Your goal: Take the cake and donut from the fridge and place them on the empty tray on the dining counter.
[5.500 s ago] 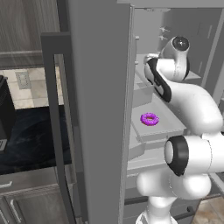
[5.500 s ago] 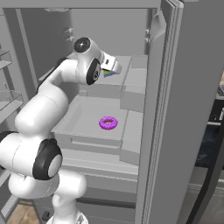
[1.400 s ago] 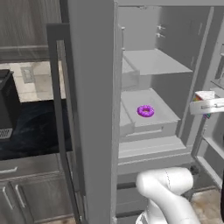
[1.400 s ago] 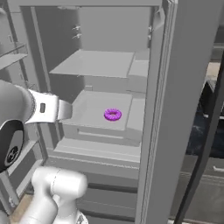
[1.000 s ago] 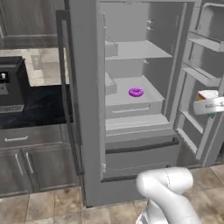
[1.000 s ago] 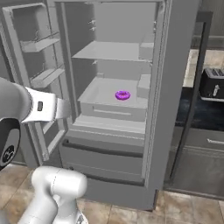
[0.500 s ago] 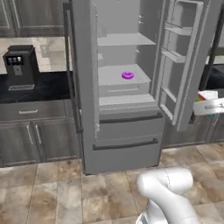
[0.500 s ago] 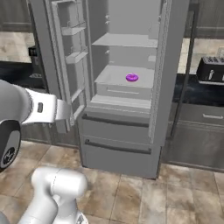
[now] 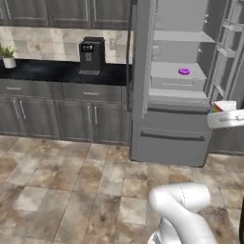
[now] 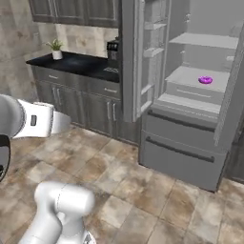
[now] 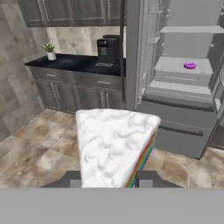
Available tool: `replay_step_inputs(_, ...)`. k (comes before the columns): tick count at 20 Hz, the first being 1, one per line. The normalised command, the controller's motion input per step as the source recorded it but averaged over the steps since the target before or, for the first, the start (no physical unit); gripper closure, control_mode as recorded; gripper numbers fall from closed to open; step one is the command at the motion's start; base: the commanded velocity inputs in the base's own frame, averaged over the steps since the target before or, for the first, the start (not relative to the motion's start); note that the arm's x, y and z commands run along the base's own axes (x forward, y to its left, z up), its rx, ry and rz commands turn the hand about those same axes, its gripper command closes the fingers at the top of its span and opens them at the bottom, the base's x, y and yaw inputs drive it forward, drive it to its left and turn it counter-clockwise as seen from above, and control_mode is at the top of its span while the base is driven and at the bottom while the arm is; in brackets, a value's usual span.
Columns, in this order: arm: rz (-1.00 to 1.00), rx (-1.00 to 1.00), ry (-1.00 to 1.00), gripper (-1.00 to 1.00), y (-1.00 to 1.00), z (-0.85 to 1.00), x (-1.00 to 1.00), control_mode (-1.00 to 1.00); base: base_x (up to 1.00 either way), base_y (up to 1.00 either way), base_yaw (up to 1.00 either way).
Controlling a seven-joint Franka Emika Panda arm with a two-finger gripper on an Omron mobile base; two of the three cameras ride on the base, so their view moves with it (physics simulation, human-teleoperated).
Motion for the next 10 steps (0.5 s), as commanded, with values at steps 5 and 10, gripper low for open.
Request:
replay_step_inputs(5, 0.0, 0.0, 0.0, 1.0, 0.0, 0.0, 0.0, 1.0, 0.0, 0.0, 1.0)
replay_step_inputs(10, 0.0, 0.0, 0.0, 1.0, 0.0, 0.0, 0.0, 1.0, 0.0, 0.0, 1.0)
